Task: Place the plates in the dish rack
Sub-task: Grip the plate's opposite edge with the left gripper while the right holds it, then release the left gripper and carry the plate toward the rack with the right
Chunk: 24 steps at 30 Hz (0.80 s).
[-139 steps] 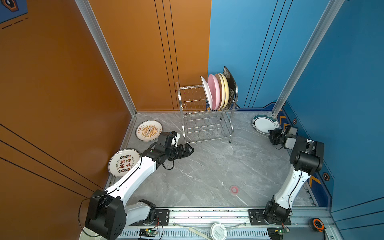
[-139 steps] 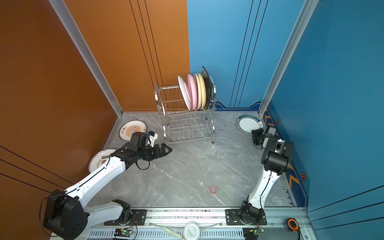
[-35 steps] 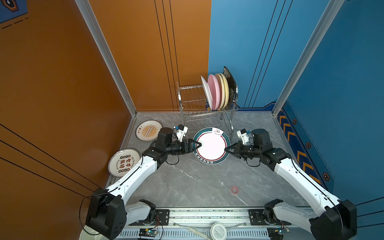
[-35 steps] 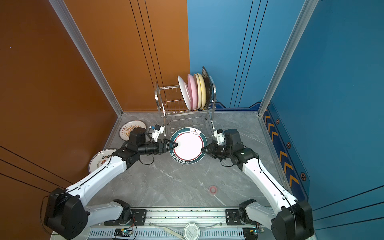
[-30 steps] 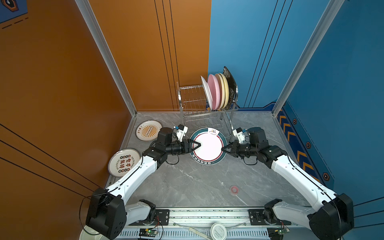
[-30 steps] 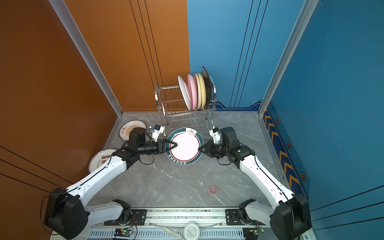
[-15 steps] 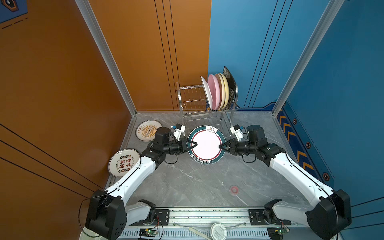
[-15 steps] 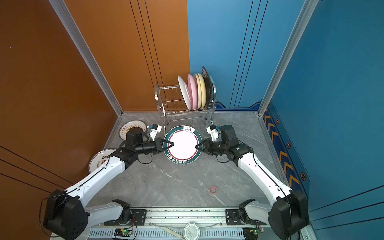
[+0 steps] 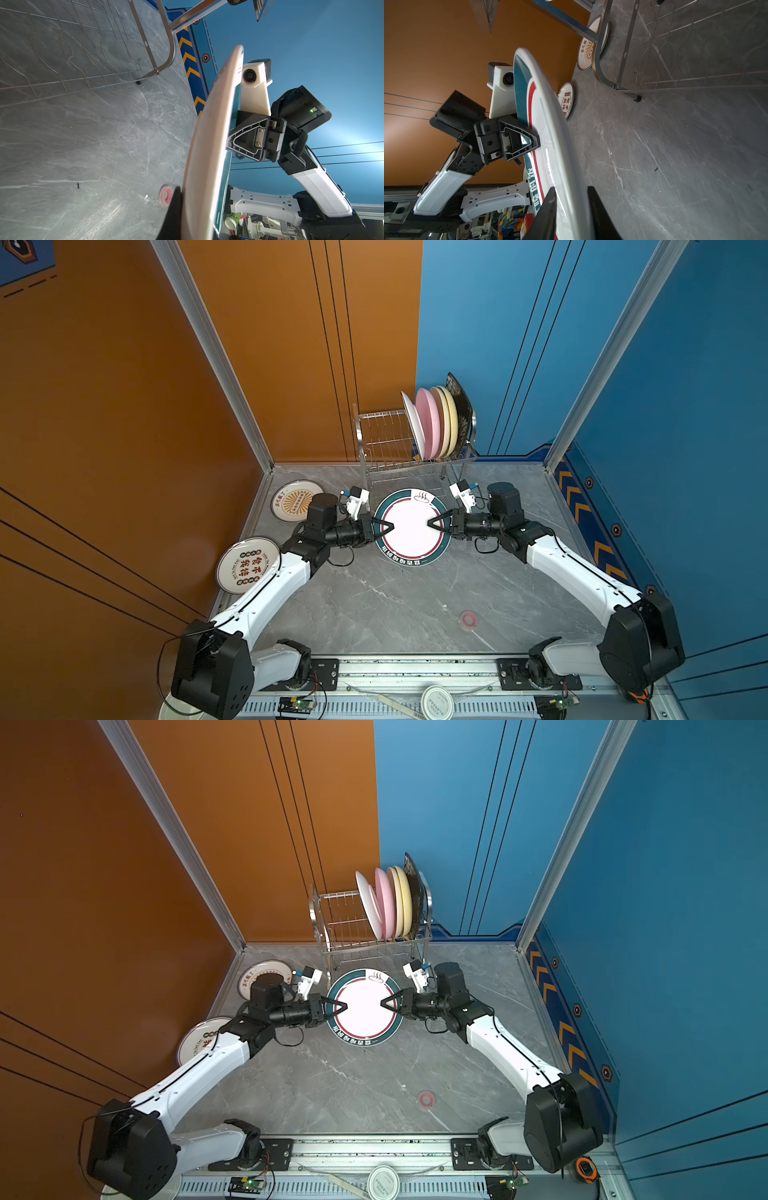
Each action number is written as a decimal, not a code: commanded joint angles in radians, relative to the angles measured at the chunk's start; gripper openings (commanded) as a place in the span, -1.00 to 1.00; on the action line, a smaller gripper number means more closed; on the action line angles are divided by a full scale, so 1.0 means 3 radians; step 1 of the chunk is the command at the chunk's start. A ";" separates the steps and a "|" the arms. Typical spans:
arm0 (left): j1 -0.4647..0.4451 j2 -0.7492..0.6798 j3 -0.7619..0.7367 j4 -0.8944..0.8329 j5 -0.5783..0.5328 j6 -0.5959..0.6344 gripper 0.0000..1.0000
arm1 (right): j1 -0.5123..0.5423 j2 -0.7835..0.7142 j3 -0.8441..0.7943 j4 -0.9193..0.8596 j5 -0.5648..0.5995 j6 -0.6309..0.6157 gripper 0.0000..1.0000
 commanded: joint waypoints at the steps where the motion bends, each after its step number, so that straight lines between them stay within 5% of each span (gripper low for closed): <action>1: 0.0001 -0.0002 -0.0062 0.0025 0.0171 0.0026 -1.00 | 0.0013 -0.0018 0.0135 0.0455 -0.0189 0.0100 -0.62; 6: 0.0058 0.0002 -0.0048 -0.0015 0.0172 0.0044 -0.98 | 0.0016 -0.0020 0.0134 0.0497 -0.0212 0.0141 -0.91; 10: 0.0127 -0.0057 0.0026 -0.0307 0.0039 0.0234 0.05 | 0.0008 -0.0079 0.0178 0.0250 -0.0041 0.0059 -1.00; 14: 0.0193 -0.0127 0.0179 -0.0908 -0.0239 0.0557 0.56 | 0.0033 -0.0217 0.0381 -0.0391 0.0368 -0.0231 -1.00; 19: 0.0292 -0.0227 0.0262 -0.1289 -0.0626 0.0760 0.89 | 0.0110 -0.0411 0.0659 -0.1097 0.1060 -0.0426 -1.00; 24: 0.0349 -0.0252 0.0323 -0.1464 -0.0897 0.0876 0.99 | 0.0362 -0.0475 0.1108 -0.1683 0.1764 -0.0647 -1.00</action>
